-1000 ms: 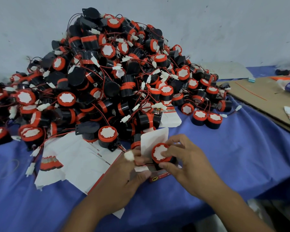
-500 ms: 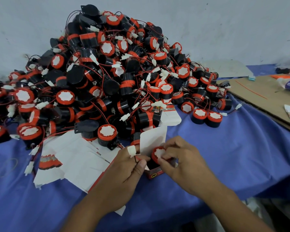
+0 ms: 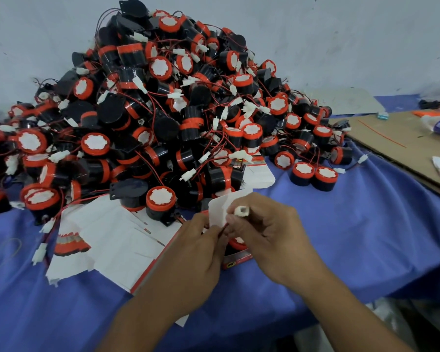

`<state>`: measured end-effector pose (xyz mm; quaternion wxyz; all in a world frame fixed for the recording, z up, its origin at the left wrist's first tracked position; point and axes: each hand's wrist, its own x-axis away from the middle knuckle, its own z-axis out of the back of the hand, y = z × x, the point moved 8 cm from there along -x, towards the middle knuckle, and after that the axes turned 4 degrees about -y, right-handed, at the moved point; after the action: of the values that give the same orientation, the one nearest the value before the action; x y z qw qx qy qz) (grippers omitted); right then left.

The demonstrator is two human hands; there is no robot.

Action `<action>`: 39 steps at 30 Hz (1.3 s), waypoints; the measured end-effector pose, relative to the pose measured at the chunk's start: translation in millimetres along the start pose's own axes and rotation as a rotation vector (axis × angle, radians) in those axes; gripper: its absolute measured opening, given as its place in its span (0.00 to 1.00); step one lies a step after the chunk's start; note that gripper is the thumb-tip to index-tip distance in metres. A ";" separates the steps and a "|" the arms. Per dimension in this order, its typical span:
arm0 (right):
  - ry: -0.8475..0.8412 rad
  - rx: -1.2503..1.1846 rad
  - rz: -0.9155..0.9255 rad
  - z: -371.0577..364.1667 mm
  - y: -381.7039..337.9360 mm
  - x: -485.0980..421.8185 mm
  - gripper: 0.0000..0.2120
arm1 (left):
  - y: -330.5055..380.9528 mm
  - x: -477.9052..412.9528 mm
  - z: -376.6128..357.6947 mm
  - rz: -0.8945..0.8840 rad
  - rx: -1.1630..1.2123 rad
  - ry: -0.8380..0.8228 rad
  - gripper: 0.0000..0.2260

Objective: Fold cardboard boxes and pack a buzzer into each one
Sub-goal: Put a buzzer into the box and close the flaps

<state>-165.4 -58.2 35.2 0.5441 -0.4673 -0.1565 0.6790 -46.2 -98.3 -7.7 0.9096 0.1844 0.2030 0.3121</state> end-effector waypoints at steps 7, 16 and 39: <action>-0.204 0.361 0.025 -20.8 12.5 2.4 0.13 | -14.1 9.7 20.8 0.148 0.144 0.307 0.04; -0.310 0.450 -0.024 -30.5 22.0 -0.8 0.11 | -6.1 10.1 12.8 0.107 0.044 0.288 0.03; -0.224 0.224 -0.100 -22.0 30.3 7.5 0.05 | -19.3 12.9 3.8 0.316 0.395 0.331 0.17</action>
<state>-165.4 -68.9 -1.5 0.6050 -0.3169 -0.1627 0.7121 -25.6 -105.1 -16.6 0.7509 0.3335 0.3743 0.4299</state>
